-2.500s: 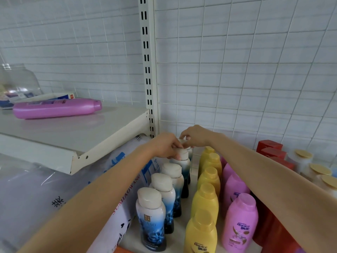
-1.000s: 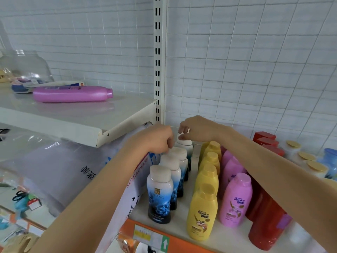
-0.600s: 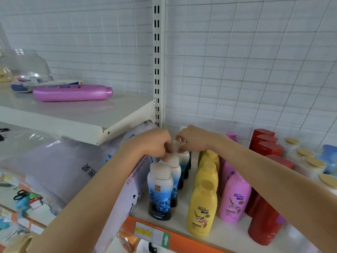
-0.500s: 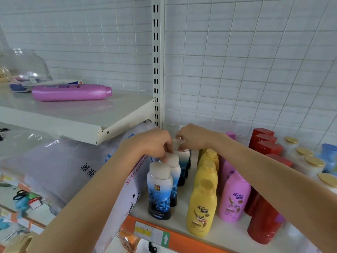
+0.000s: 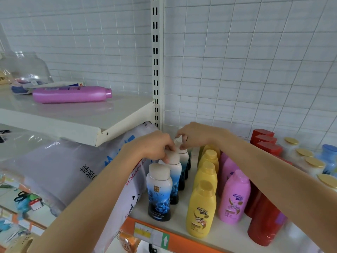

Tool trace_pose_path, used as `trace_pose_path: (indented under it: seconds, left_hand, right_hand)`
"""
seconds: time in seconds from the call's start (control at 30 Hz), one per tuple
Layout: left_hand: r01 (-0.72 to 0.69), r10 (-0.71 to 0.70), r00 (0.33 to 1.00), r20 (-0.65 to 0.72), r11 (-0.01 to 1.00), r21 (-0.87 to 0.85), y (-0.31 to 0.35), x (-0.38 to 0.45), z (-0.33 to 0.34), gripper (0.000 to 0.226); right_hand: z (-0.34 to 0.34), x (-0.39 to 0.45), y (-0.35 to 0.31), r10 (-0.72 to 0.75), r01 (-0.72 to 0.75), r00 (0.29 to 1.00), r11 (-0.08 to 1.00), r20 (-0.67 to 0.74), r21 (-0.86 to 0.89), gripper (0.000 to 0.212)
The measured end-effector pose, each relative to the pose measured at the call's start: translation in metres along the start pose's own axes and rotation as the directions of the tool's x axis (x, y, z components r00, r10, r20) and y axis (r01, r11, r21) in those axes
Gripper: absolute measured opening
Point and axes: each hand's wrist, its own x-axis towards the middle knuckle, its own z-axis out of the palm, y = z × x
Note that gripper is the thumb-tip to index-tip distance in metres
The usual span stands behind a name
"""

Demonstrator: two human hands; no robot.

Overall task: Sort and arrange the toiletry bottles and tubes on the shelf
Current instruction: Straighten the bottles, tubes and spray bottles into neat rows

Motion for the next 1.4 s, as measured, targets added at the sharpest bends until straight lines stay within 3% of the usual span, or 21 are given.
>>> trace_pose_path:
  seconds: [0.37,0.47,0.57,0.63,0.8,0.93,1.2,1.4]
  left_hand:
    - [-0.012,0.013,1.0,-0.025,1.0,0.024,0.009,0.0,0.004,0.042]
    - [0.038,-0.039,0.999,-0.031,0.999,-0.025,0.011,-0.004,-0.004,0.046]
    - [0.011,-0.014,0.996,-0.086,0.999,-0.03,0.011,-0.019,-0.013,0.034]
    - [-0.018,0.019,0.997,-0.079,1.0,0.008,0.011,-0.032,-0.016,0.026]
    - [-0.017,0.013,0.999,0.033,0.993,0.115,0.008,-0.047,0.004,0.041]
    - [-0.025,0.029,0.999,-0.028,0.991,0.128,0.005,-0.048,0.02,0.032]
    - [-0.031,0.036,0.997,-0.064,0.996,0.082,0.006,-0.049,0.023,0.041]
    - [-0.03,0.034,0.999,-0.036,0.994,0.11,0.012,-0.044,0.022,0.038]
  right_hand:
    - [-0.002,-0.019,0.013,0.02,-0.017,0.998,0.999,-0.066,0.049,0.041]
    - [-0.001,-0.024,0.011,-0.016,0.024,0.995,0.997,-0.103,0.071,0.033]
    - [0.002,-0.03,0.001,-0.085,0.1,0.987,0.988,-0.134,0.115,0.028]
    - [0.005,-0.034,-0.009,-0.111,0.125,0.986,0.986,-0.121,0.115,0.032]
    - [0.018,-0.036,-0.022,-0.117,0.116,0.99,0.993,-0.083,-0.021,0.046]
    - [0.027,-0.031,-0.026,-0.105,0.106,0.989,0.994,-0.106,0.005,0.037]
    - [0.028,-0.023,-0.032,-0.118,0.124,0.987,0.991,-0.112,0.05,0.036]
    - [0.027,-0.022,-0.027,-0.112,0.118,0.99,0.991,-0.087,0.063,0.037]
